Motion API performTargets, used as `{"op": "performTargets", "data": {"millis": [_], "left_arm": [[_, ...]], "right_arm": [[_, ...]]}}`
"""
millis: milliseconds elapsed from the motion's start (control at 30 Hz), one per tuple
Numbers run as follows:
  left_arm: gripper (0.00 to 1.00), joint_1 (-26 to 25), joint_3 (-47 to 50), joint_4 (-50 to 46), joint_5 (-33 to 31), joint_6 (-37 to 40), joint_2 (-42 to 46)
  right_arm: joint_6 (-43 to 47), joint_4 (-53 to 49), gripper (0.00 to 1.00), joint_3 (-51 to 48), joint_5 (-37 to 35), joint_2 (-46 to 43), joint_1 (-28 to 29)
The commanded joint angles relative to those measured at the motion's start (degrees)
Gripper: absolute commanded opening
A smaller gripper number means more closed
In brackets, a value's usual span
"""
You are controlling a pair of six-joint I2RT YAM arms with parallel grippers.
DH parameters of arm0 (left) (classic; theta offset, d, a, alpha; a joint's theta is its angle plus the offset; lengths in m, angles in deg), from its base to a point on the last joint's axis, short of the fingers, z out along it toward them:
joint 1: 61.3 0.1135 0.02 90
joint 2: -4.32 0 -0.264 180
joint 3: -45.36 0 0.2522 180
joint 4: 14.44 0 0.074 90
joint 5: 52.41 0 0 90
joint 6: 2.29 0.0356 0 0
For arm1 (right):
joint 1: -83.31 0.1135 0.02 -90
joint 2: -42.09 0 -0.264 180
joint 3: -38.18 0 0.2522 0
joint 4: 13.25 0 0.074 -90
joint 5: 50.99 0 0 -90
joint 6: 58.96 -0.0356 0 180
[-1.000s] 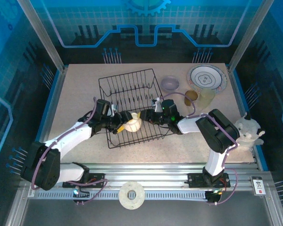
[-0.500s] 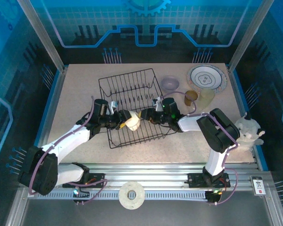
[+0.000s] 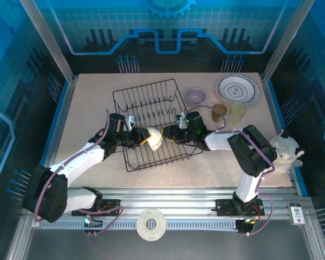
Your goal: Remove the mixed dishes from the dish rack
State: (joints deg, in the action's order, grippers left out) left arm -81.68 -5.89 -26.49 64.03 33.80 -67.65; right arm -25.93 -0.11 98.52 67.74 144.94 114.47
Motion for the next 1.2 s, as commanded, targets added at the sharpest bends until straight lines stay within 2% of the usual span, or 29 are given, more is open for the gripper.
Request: {"op": "performTargets", "data": {"millis": [0, 133, 267, 467, 700, 833, 900, 1167], "left_arm": [[0.14, -0.9, -2.0, 3.7, 1.3, 0.1, -1.1], [0.00, -1.1, -2.3, 4.4, 1.3, 0.6, -1.4], [0.00, -1.3, -3.0, 4.1, 1.1, 1.7, -1.1], [0.00, -1.3, -6.1, 0.2, 1.3, 5.5, 0.0], [0.00, -1.3, -12.5, -7.9, 0.9, 13.8, 1.3], [0.00, -1.4, -16.2, -11.4, 0.2, 20.8, 0.8], [0.00, -1.5, -17.7, -11.2, 2.7, 25.8, 0.2], [0.00, -4.2, -23.7, -17.2, 2.4, 50.1, -1.6]], "right_arm": [[1.6, -6.5, 0.49, -0.2, 2.0, 0.7, 0.6], [2.0, -7.7, 0.49, 0.3, 1.7, 0.2, 0.6], [3.5, -11.0, 0.49, 1.7, 0.4, -1.5, 0.3], [8.4, -22.2, 0.52, 6.3, -3.3, -7.2, 0.0], [15.2, -36.2, 0.63, 11.2, -9.5, -16.7, -0.8], [18.9, -43.4, 0.72, 14.0, -11.0, -21.2, -2.4], [21.4, -47.5, 0.77, 16.0, -11.1, -22.5, -3.1], [30.5, -60.3, 0.96, 22.6, -13.2, -25.3, -4.9]]}}
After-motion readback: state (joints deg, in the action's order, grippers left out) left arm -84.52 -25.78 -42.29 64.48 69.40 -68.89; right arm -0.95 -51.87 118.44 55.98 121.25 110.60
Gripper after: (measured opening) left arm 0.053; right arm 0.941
